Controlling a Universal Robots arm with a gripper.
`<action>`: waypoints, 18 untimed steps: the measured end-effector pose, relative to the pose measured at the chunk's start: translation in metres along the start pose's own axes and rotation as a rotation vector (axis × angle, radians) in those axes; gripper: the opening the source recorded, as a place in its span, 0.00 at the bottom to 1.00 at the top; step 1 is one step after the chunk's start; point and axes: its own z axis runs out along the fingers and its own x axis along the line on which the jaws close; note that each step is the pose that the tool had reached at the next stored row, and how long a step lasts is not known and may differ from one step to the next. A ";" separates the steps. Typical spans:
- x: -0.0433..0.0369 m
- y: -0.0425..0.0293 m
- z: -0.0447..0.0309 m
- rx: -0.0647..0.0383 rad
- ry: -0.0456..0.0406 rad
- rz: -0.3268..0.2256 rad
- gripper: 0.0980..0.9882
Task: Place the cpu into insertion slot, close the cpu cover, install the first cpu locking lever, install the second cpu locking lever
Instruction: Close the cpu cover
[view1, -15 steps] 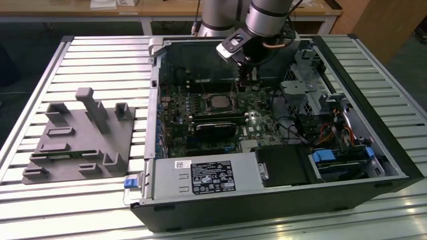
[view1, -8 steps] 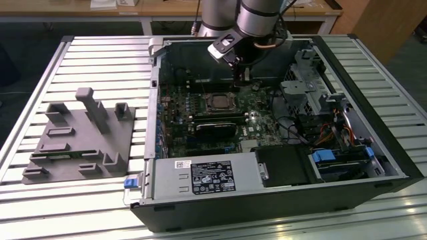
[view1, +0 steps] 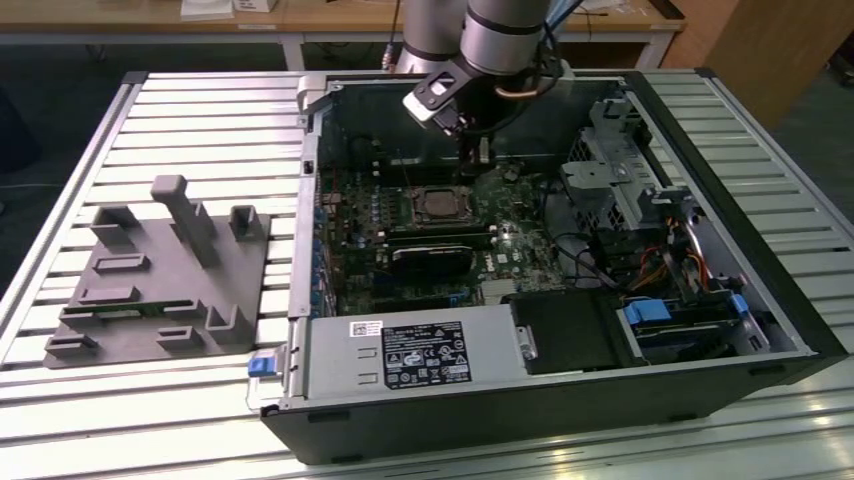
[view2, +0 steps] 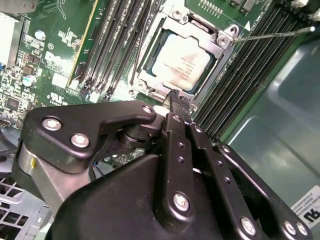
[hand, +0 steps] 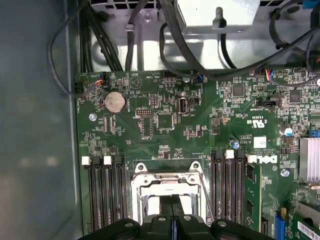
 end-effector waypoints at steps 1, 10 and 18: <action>-0.0001 -0.0010 0.0006 -0.006 0.0004 -0.001 0.01; -0.0012 -0.0131 0.0079 -0.043 0.0062 -0.009 0.01; -0.0028 -0.0257 0.0150 -0.063 0.0143 -0.015 0.01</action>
